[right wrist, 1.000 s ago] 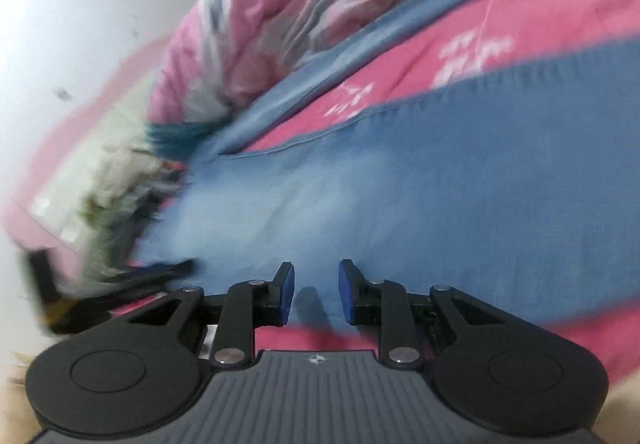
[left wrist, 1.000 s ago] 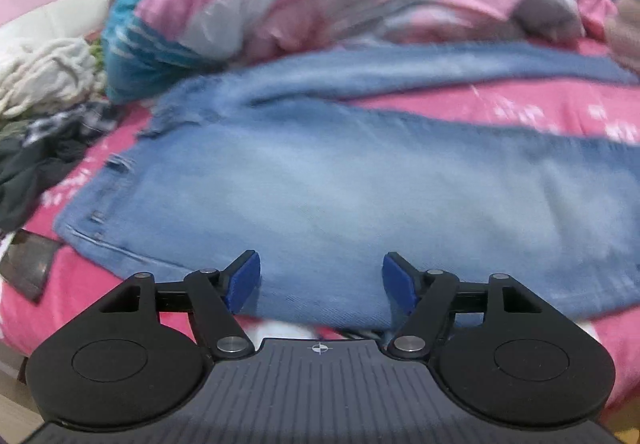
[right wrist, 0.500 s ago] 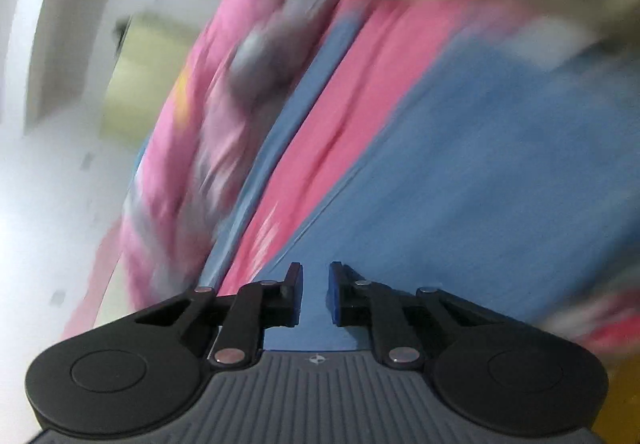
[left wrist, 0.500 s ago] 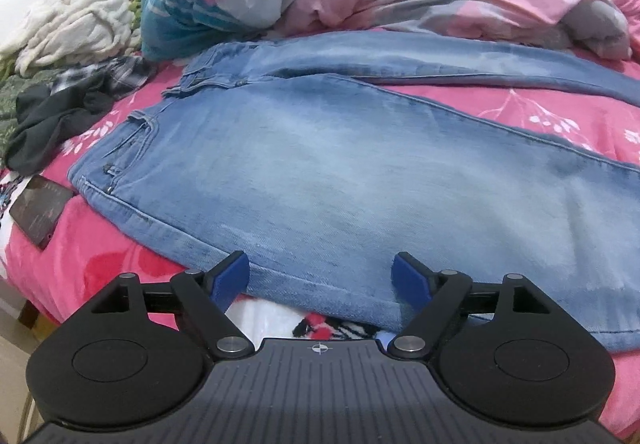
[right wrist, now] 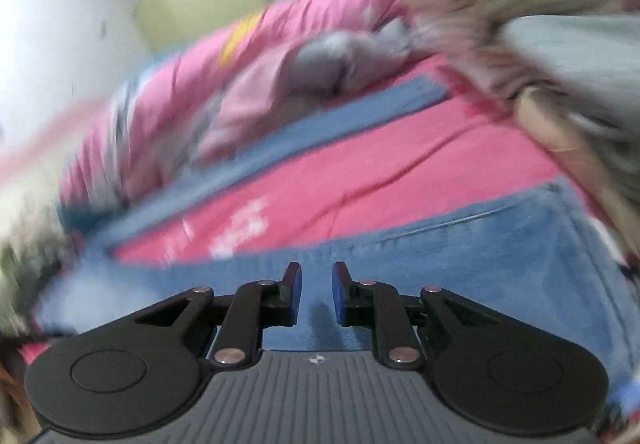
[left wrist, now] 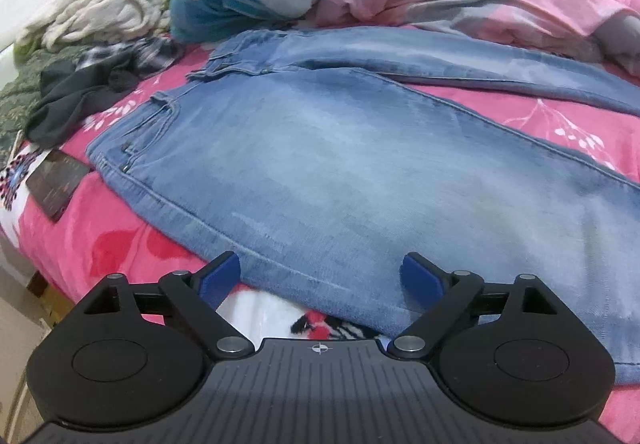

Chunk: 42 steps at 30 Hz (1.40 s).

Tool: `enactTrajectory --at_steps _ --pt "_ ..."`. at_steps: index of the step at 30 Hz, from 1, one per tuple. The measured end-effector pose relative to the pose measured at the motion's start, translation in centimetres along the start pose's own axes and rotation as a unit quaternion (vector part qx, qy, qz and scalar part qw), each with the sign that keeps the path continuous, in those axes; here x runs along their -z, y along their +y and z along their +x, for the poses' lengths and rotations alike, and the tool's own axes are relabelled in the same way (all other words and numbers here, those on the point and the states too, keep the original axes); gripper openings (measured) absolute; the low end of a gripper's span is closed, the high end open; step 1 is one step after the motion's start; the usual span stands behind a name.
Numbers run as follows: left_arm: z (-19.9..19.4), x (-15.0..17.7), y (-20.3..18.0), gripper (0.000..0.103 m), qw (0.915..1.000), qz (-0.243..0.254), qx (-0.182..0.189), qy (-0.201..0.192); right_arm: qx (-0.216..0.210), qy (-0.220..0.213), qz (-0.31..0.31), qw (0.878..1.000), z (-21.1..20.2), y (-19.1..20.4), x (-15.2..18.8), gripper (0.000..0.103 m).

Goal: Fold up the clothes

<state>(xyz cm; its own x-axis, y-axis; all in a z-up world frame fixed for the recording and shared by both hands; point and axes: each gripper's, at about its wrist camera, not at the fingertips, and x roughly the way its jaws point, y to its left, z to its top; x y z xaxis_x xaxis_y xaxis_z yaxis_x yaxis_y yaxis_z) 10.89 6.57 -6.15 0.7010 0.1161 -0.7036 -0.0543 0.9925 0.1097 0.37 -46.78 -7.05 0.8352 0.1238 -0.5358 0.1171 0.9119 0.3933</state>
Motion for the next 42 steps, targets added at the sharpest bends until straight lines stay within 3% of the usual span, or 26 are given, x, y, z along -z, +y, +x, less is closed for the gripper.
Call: enactTrajectory --at_steps 4,6,8,10,14,17,19,21,22,24,25,28,30,33,35,38,40,42 --pt "-0.6 0.0 0.2 0.095 0.9999 -0.001 0.003 -0.015 0.093 -0.016 0.034 0.995 -2.3 -4.3 0.0 0.014" --pt "-0.9 0.0 0.3 0.096 0.9997 -0.002 0.005 -0.023 0.171 -0.032 0.046 0.984 -4.2 -5.4 -0.2 0.016" --pt "-1.2 0.0 0.4 0.095 0.9995 -0.002 0.006 -0.031 0.188 -0.036 0.053 0.98 -5.5 -5.4 -0.4 0.017" --pt "-1.5 -0.1 0.5 0.095 0.9992 -0.003 0.008 -0.039 0.154 -0.043 0.039 0.986 -5.8 -3.2 -1.1 0.018" --pt "-1.1 -0.4 0.5 0.095 0.9986 0.001 0.022 -0.047 0.015 -0.016 -0.077 0.997 -2.5 6.6 -1.6 0.018" --pt "0.0 -1.0 0.2 0.095 0.9979 0.01 0.042 -0.048 -0.093 0.042 -0.18 0.978 2.7 16.2 0.0 0.018" --pt "0.8 -1.4 0.0 0.095 0.9972 0.015 0.056 -0.049 -0.135 0.076 -0.232 0.96 6.1 21.2 1.8 0.018" --pt "1.5 -1.9 -0.2 0.095 0.9962 0.02 0.069 -0.049 -0.135 0.106 -0.272 0.947 9.7 24.0 3.2 0.017" --pt "1.9 -2.1 -0.3 0.095 0.9956 0.023 0.076 -0.049 -0.114 0.122 -0.286 0.944 11.2 24.5 4.0 0.017" --pt "2.6 -1.9 -0.2 0.095 0.994 0.033 0.091 -0.051 -0.085 0.136 -0.285 0.945 12.0 23.1 4.6 0.016" --pt "2.8 -1.7 -0.1 0.095 0.9929 0.037 0.099 -0.054 -0.084 0.134 -0.271 0.95 11.0 21.8 4.4 0.016" --pt "3.6 -1.2 0.7 0.096 0.9902 0.029 0.123 -0.06 -0.007 0.141 -0.238 0.961 7.5 18.0 3.4 0.015" --pt "3.7 -1.0 1.2 0.097 0.9883 0.029 0.133 -0.068 0.055 0.152 -0.221 0.962 4.6 15.7 3.5 0.018" --pt "3.8 -1.0 1.4 0.097 0.9867 0.028 0.142 -0.073 0.094 0.159 -0.201 0.962 2.7 15.8 2.9 0.019" --pt "3.8 -1.0 1.6 0.097 0.9862 0.026 0.145 -0.075 0.065 0.139 -0.215 0.964 2.8 18.6 2.5 0.019" --pt "3.7 -0.7 2.1 0.097 0.9852 0.025 0.15 -0.079 -0.054 0.12 -0.249 0.959 4.3 24.4 3.2 0.019" --pt "3.8 -0.5 2.4 0.097 0.9846 0.024 0.153 -0.08 -0.095 0.125 -0.277 0.948 6.2 27.4 4.7 0.019" --pt "3.8 -0.4 2.8 0.097 0.9841 0.023 0.156 -0.081 -0.109 0.159 -0.275 0.942 7.8 27.9 6.5 0.019"
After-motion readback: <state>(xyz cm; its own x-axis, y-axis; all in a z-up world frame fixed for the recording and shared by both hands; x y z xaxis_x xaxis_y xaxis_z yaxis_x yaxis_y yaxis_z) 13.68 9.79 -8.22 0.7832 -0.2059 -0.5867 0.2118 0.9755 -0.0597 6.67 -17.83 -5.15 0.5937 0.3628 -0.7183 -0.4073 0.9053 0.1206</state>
